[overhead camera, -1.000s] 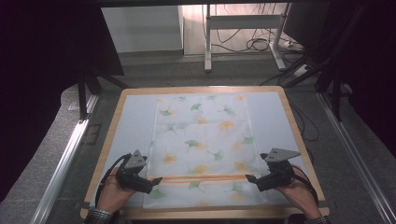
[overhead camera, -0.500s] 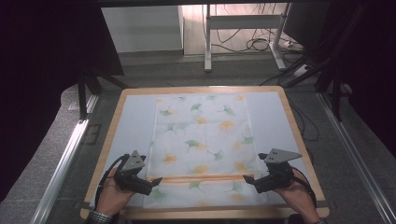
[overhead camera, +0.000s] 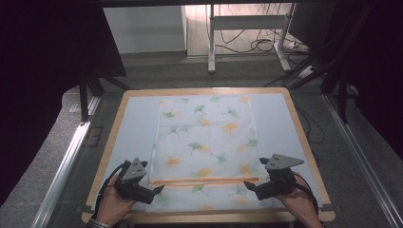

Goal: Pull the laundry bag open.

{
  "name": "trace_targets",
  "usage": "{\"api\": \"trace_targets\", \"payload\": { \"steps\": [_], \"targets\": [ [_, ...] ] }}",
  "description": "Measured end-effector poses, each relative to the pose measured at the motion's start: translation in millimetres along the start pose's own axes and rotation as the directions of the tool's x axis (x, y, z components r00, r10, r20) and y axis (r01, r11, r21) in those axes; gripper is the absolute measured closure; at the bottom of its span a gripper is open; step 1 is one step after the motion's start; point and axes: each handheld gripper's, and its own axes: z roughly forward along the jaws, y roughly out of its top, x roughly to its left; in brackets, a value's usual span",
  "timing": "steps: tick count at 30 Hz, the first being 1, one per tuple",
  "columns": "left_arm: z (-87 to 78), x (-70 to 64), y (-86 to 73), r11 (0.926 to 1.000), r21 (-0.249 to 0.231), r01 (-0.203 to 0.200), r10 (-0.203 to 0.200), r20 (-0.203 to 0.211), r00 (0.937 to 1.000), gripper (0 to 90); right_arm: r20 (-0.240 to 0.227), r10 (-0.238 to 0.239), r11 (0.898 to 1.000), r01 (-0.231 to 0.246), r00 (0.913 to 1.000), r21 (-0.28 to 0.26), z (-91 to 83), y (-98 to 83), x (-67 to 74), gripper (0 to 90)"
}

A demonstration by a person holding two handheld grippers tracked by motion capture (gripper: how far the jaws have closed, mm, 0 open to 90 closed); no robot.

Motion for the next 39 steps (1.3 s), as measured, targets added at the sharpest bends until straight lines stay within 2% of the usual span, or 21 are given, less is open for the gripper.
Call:
{"api": "trace_targets", "payload": {
  "steps": [12,19,39],
  "targets": [
    [-3.7,-2.2,-12.6,0.9998,-0.009,0.019,-0.019,-0.009,0.9998,0.0,0.012,-0.003,1.000,0.003,0.9999,0.012,2.5,-3.7,9.0,0.0],
    [-1.3,-3.3,-16.8,0.9999,0.007,0.014,-0.014,-0.017,0.9998,0.0,0.009,0.005,1.000,-0.006,0.9999,0.017,4.1,-7.7,10.2,0.0],
    [3.2,-0.9,-22.9,0.9991,0.042,0.010,-0.008,-0.044,0.9990,0.0,0.006,0.013,0.998,-0.013,0.9999,0.061,10.2,-18.0,5.8,0.0]
  ]
}}
